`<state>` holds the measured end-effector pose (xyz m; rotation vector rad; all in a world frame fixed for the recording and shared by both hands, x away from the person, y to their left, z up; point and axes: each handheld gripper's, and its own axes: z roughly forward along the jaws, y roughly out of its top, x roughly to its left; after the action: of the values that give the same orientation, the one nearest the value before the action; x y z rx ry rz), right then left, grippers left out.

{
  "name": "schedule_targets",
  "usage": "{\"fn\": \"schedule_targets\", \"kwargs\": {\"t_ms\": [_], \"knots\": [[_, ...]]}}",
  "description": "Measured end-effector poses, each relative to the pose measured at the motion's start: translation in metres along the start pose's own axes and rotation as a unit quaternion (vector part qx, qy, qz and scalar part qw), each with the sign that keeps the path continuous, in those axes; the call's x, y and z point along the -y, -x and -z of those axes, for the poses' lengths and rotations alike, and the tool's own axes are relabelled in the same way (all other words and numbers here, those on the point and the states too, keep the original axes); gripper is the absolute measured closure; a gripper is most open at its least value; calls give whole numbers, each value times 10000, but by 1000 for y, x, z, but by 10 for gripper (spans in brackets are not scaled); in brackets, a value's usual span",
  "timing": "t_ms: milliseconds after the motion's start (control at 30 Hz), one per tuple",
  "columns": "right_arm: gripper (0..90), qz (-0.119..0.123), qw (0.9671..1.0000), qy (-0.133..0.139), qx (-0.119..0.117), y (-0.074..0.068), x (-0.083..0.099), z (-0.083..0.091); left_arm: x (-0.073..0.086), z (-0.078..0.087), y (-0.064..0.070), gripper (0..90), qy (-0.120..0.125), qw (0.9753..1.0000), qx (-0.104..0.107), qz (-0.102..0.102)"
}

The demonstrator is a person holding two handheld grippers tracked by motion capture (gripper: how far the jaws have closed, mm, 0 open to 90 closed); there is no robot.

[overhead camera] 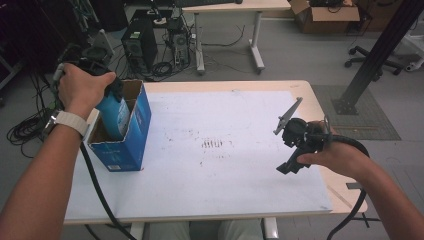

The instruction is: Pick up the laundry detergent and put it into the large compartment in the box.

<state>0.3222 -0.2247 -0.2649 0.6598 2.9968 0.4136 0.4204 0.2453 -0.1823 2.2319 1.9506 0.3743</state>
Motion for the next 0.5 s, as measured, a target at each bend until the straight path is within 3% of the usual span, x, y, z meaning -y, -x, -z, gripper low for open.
{"fn": "schedule_targets", "kwargs": {"t_ms": [267, 500], "knots": [[118, -41, 10000, -37, -5, 0, 2, -1, 12, -37, -2, 375, -65, 10000, -9, -27], [118, -41, 10000, -42, -15, 0, 2, -3, 18, -56, -3, 375, -47, 10000, -47, -63]]}}
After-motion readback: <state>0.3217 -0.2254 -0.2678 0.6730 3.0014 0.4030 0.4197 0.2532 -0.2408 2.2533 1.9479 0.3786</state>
